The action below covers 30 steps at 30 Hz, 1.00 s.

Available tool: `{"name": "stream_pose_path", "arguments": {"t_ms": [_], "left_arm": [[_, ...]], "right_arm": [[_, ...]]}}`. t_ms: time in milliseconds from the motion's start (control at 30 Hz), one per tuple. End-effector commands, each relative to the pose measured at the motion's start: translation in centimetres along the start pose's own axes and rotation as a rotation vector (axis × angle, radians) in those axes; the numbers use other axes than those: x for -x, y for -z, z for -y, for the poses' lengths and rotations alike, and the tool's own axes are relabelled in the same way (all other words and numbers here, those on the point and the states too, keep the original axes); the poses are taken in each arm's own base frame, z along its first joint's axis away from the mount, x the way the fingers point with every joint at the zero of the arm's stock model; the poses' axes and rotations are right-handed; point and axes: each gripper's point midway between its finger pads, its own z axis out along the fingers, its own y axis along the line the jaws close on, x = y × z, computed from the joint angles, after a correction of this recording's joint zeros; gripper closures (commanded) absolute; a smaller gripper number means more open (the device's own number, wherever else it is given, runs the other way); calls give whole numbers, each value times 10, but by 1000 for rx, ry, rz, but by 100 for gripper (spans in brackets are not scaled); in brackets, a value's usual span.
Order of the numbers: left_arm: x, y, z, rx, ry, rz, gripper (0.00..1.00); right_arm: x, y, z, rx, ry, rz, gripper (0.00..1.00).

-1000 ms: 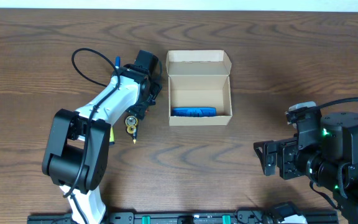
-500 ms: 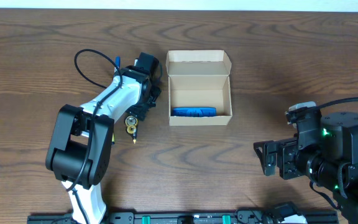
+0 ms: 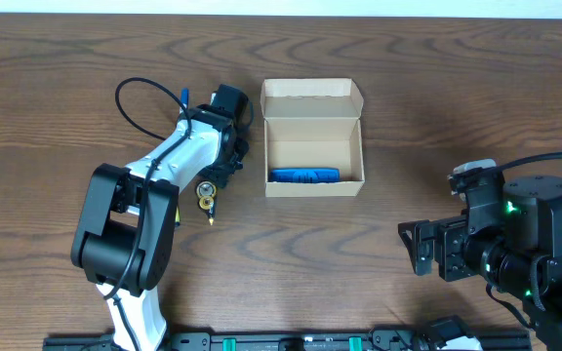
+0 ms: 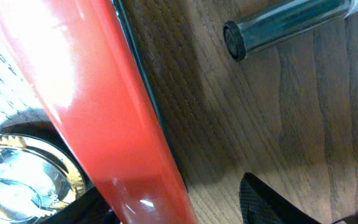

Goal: Pack container
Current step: 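Grasp the red stapler with the left gripper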

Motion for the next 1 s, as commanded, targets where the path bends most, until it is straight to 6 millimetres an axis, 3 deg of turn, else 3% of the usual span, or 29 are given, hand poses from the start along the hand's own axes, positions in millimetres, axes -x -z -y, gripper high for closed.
{"name": "stream_pose_path", "arguments": {"t_ms": [0, 367, 600, 800, 967], "left_arm": [[4, -7, -12, 44, 14, 19, 43], [4, -11, -22, 87, 11, 21, 49], [4, -11, -22, 88, -5, 20, 68], [4, -10, -20, 84, -47, 19, 94], [4, 5, -17, 70, -78, 11, 94]], "right_arm": [[-1, 0, -2, 8, 19, -3, 1], [-1, 0, -2, 8, 19, -3, 1], [-1, 0, -2, 8, 19, -3, 1], [-1, 0, -2, 8, 19, -3, 0], [-1, 0, -2, 8, 19, -3, 1]]}}
